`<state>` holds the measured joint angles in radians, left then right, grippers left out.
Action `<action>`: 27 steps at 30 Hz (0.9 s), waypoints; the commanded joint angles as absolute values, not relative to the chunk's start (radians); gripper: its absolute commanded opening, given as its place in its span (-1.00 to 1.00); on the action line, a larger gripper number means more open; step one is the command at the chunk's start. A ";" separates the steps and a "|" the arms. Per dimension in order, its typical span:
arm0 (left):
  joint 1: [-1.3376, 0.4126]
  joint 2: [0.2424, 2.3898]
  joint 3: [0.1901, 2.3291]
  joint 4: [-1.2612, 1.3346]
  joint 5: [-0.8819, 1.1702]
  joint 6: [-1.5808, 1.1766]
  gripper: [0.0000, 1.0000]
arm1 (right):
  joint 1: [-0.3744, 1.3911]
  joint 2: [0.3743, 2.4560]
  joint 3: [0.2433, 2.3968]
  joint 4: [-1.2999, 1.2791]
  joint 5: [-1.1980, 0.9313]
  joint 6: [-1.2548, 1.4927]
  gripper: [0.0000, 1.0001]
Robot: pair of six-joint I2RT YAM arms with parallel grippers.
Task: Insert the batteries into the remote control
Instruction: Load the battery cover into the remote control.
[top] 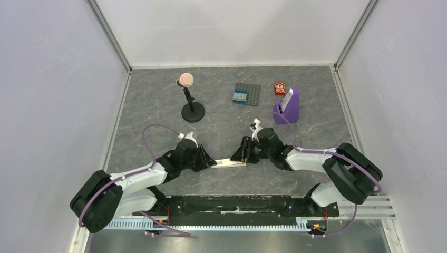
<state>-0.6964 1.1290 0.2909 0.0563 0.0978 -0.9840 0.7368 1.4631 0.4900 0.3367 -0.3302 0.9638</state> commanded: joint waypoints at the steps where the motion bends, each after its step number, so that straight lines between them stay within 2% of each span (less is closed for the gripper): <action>1: -0.701 1.213 0.235 -0.189 0.004 -0.953 -0.59 | 0.730 1.436 0.484 0.228 -0.269 0.925 -0.02; 9: -0.702 1.218 0.239 -0.189 0.004 -0.971 -0.55 | 0.712 1.379 0.486 0.174 -0.261 0.913 0.06; 27: -0.701 1.190 0.233 -0.179 -0.030 -0.974 -0.56 | 0.622 1.278 0.447 0.085 -0.290 0.819 -0.01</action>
<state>-0.6975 1.1435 0.3000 0.0578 0.0952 -1.0035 0.6250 1.2930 0.4511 0.1089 -0.3107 0.8738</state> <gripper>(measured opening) 0.361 0.506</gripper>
